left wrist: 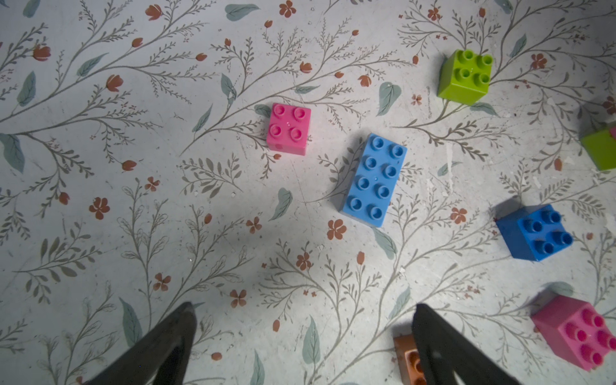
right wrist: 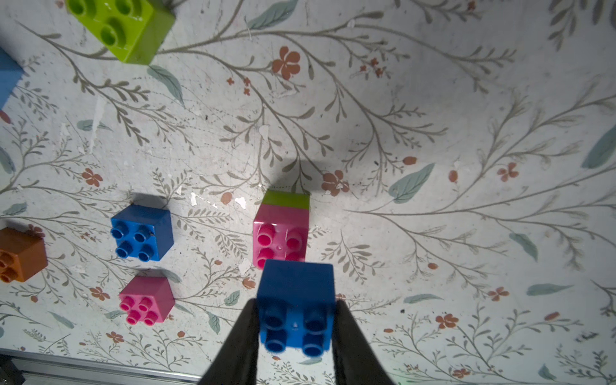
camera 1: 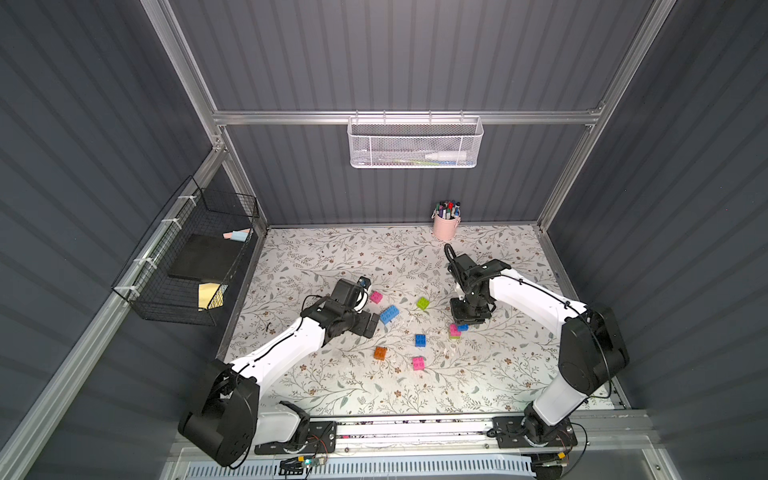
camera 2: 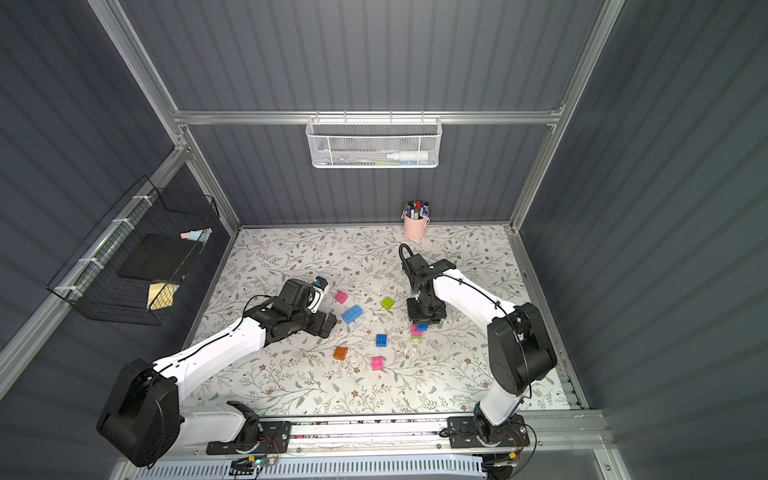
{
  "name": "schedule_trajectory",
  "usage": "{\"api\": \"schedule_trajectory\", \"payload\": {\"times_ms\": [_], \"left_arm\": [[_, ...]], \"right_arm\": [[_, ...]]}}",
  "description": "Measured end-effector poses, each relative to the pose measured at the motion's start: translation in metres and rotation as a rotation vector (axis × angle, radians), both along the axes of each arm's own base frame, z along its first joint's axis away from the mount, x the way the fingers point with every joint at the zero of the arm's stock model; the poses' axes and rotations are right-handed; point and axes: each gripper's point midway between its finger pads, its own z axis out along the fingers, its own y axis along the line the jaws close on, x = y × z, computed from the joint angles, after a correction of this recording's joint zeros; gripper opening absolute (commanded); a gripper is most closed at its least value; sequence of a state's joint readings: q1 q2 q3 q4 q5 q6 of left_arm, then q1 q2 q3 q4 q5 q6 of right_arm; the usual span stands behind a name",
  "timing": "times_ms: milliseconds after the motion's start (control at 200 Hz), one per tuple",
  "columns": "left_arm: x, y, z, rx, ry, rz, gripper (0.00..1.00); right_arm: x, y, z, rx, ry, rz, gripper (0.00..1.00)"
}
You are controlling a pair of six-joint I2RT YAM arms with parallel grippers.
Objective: Assemble the number 4 with lego
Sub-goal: Assemble the lego brick with the lego brick.
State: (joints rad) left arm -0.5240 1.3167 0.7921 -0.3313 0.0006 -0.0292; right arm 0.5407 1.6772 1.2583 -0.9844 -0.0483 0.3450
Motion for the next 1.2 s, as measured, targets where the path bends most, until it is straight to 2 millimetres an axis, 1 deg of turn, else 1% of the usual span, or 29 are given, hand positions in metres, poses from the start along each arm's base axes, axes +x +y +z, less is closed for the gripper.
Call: {"api": "schedule_trajectory", "payload": {"times_ms": [200, 425, 905, 1201], "left_arm": [[0.000, 0.000, 0.000, 0.000, 0.000, 0.000, 0.99], [0.000, 0.000, 0.000, 0.000, 0.000, 0.000, 1.00], [0.000, 0.000, 0.000, 0.003, -0.001, 0.002, 0.99], [0.000, 0.001, -0.002, 0.007, 0.002, -0.001, 1.00]], "right_arm": [[0.002, 0.002, -0.006, 0.000, 0.007, -0.004, 0.24], [-0.001, 0.000, -0.017, -0.012, 0.027, -0.010, 0.24], [0.004, -0.001, -0.019, -0.002, 0.015, -0.033, 0.24], [0.004, 0.000, -0.021, 0.003, 0.022, -0.009, 0.22]]}}
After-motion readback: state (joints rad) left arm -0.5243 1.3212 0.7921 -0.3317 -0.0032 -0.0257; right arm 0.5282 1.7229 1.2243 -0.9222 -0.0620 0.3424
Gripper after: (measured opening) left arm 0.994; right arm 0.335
